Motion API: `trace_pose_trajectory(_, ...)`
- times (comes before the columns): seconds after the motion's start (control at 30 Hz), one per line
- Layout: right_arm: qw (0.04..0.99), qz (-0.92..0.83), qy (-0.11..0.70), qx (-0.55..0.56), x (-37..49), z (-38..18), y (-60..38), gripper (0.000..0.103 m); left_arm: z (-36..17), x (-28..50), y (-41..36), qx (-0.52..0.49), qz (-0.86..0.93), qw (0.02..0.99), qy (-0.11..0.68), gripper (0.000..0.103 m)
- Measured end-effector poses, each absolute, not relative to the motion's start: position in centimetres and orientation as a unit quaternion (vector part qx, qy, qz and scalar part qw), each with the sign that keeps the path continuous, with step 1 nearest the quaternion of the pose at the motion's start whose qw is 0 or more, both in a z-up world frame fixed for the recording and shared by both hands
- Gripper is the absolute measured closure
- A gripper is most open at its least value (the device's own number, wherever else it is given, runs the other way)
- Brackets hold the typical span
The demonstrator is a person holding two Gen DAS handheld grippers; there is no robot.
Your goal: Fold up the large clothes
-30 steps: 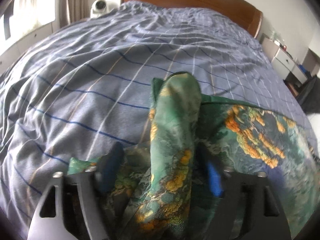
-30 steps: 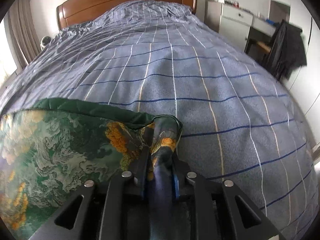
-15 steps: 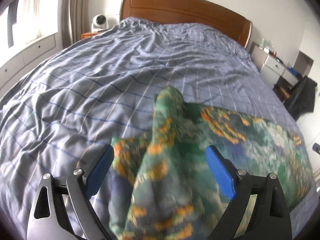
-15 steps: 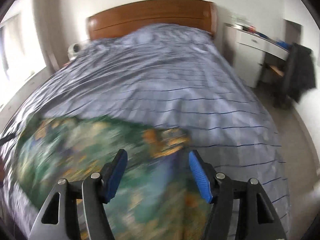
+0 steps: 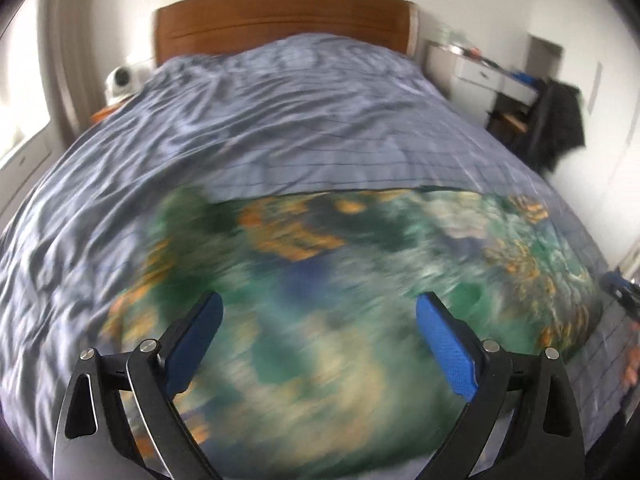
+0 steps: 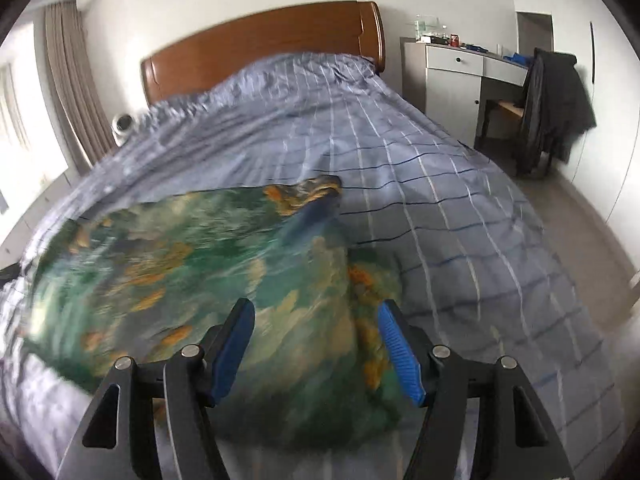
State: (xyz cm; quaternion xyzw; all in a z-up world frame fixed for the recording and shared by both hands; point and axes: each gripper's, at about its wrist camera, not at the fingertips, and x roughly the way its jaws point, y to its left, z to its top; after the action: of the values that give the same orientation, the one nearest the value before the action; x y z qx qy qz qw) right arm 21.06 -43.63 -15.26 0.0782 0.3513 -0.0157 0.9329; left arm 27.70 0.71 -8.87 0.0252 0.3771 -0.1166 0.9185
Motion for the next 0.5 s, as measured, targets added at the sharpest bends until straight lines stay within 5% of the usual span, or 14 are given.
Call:
trace_pose_trajectory(0.3, 0.926, 0.097, 0.353, 0.094, 13.9, -15.8, -37.0, 0.037, -11.3, 39.0, -5.2, -0.007, -0.112, 0.886, 0.450, 0.006)
trace_pose_trajectory(0.5, 0.923, 0.130, 0.353, 0.078, 11.5, -16.8, -34.5, 0.037, -14.4, 34.5, -7.1, 0.078, -0.135, 0.876, 0.456, 0.006)
